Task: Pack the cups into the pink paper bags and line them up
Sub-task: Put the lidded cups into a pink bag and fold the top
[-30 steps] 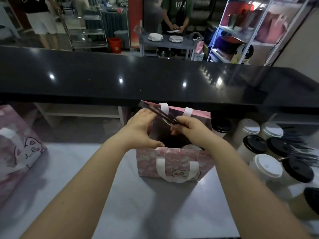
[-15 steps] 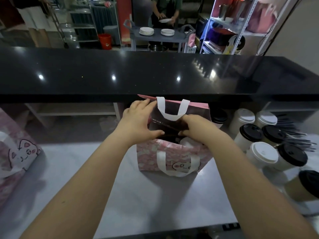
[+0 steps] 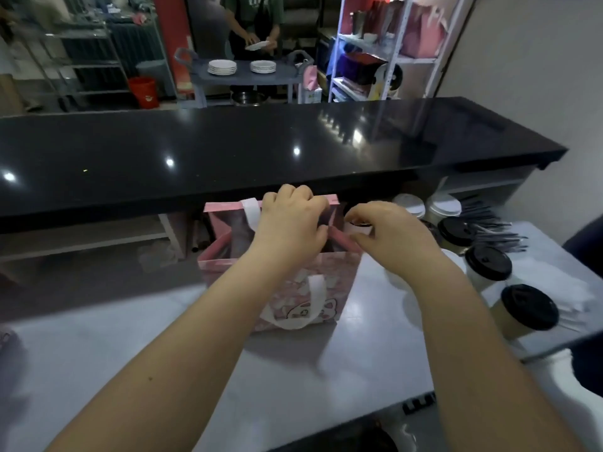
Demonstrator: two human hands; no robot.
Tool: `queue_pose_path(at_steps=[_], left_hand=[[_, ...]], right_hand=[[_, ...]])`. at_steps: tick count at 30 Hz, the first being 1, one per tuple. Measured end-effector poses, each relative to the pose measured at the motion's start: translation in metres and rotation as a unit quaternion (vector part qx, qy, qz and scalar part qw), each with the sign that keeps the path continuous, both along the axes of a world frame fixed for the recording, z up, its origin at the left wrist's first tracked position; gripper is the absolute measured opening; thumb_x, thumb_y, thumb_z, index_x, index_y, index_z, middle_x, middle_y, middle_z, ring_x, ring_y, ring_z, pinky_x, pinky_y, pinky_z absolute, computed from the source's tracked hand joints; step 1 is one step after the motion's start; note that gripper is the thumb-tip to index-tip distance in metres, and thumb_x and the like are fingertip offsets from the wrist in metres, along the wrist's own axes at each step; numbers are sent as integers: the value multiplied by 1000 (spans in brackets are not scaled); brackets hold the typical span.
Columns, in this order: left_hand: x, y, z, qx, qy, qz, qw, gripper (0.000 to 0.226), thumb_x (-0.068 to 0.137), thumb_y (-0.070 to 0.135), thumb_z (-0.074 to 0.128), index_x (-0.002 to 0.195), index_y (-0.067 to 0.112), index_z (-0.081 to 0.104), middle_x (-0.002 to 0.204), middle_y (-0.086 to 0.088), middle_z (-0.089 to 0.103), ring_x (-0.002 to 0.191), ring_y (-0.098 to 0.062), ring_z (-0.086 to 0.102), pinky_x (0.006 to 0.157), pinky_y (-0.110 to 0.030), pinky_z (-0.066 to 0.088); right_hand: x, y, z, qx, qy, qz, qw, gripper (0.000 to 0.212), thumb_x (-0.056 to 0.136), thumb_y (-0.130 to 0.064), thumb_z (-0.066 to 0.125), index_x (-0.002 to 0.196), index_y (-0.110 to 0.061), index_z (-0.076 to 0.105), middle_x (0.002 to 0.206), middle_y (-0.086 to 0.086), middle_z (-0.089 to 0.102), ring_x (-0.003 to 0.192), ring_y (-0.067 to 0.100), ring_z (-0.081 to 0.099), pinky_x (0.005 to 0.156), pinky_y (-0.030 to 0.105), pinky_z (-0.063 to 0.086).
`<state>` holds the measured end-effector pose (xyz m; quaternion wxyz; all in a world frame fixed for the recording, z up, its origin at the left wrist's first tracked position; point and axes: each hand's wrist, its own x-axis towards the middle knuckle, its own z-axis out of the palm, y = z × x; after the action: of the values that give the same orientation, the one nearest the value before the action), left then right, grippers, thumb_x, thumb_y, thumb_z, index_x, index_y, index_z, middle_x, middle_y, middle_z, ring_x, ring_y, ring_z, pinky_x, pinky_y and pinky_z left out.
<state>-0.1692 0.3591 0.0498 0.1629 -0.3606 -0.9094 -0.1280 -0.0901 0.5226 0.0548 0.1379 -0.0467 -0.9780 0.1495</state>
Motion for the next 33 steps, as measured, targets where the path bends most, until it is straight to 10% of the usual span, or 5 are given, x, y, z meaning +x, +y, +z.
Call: queue_pose_path(at_steps=[23, 33], left_hand=[[109, 340, -86, -37, -113, -157, 981, 28, 86, 37, 57, 111, 28, 65, 117, 3, 57, 113, -25, 46, 89, -38, 33], [124, 476, -119, -149, -163, -140, 965, 40, 91, 39, 55, 129, 29, 55, 132, 3, 51, 126, -24, 38, 104, -42, 29]], right_hand=[[178, 311, -87, -118, -19, -201, 972, 22, 88, -17, 67, 108, -25, 68, 110, -11, 65, 111, 11, 48, 94, 27, 38], [184, 463, -148, -116, -184, -229, 949, 27, 95, -25, 56, 122, -27, 61, 124, -2, 61, 119, 25, 44, 96, 42, 41]])
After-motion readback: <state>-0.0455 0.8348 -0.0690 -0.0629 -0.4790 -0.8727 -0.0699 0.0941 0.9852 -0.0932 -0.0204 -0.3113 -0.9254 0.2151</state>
